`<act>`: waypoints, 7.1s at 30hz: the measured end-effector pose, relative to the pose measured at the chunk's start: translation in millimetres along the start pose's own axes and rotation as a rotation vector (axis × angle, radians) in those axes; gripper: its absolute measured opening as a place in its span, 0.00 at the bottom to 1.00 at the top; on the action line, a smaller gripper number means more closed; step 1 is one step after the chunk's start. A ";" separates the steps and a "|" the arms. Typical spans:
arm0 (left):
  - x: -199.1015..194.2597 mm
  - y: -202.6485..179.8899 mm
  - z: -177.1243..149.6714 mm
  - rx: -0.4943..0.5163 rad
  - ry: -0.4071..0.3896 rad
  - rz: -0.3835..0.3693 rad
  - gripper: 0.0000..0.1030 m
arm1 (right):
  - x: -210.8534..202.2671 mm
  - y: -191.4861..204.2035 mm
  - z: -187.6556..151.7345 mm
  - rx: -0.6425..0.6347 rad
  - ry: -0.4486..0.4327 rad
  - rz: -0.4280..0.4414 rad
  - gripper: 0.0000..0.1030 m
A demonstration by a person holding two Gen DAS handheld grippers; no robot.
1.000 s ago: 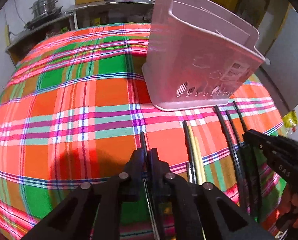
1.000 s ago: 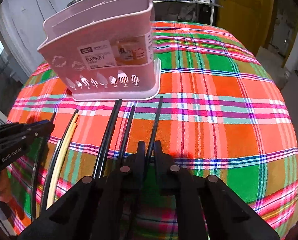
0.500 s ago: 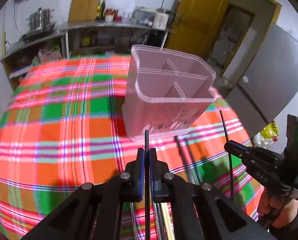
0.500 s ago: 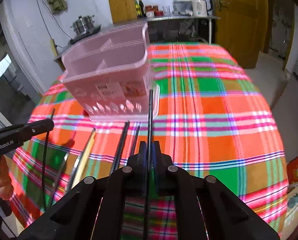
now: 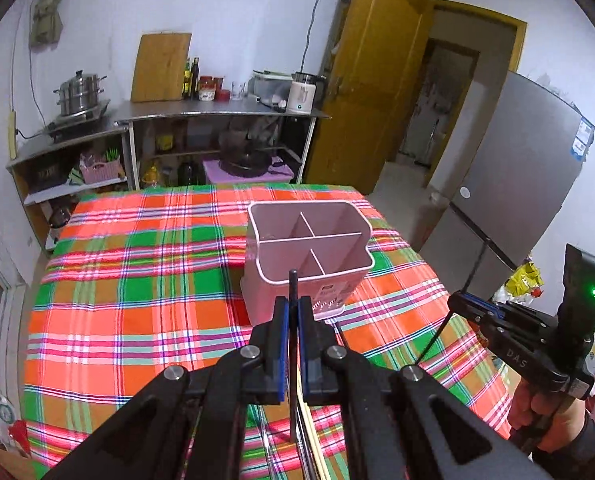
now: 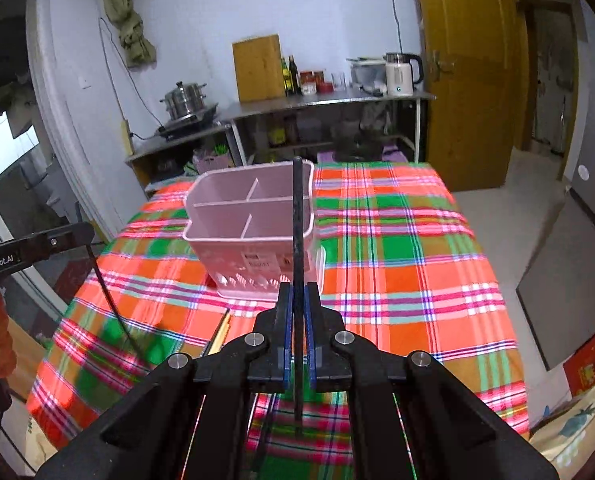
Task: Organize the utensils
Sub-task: 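Carry the left chopstick over the pink basket and open while the right does likewise, then withdraw both open tools from the basket back toward the chopsticks, then grasp a black chopstick with the left tool while the right tool grasps another, then lift both chopsticks over the pink basket and open both tools to drop them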
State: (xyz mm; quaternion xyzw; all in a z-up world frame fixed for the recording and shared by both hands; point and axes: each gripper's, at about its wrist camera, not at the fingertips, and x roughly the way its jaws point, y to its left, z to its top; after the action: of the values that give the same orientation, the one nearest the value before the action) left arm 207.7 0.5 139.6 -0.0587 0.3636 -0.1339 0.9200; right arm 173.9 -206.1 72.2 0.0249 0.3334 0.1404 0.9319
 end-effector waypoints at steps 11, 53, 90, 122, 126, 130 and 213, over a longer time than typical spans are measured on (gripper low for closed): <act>-17.4 -2.5 13.9 -0.012 -0.025 -0.030 0.04 | -23.3 6.7 9.7 0.000 -0.045 0.019 0.05; 52.3 52.0 128.9 -0.139 -0.079 -0.051 0.04 | 65.1 49.9 107.6 0.017 -0.104 0.116 0.05; -29.2 30.5 63.3 -0.098 -0.258 -0.090 0.30 | -15.6 10.6 79.8 0.104 -0.207 0.110 0.21; 154.4 24.8 -99.9 -0.055 0.243 0.009 0.30 | 83.7 -16.0 -88.6 0.133 0.218 0.108 0.21; 164.5 20.5 -99.1 -0.034 0.255 0.028 0.30 | 90.7 -18.8 -92.5 0.142 0.231 0.104 0.21; 169.8 16.0 -100.2 -0.011 0.262 0.048 0.30 | 92.7 -18.4 -94.3 0.143 0.237 0.103 0.21; 54.8 -7.1 -12.9 0.008 0.048 -0.090 0.04 | 24.4 1.7 -15.4 0.048 0.037 0.037 0.05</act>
State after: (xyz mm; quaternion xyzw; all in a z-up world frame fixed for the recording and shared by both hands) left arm 235.8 -22.2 95.8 -0.0678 0.3820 -0.1780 0.9043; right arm 181.9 -198.5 45.5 0.0506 0.3531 0.1502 0.9221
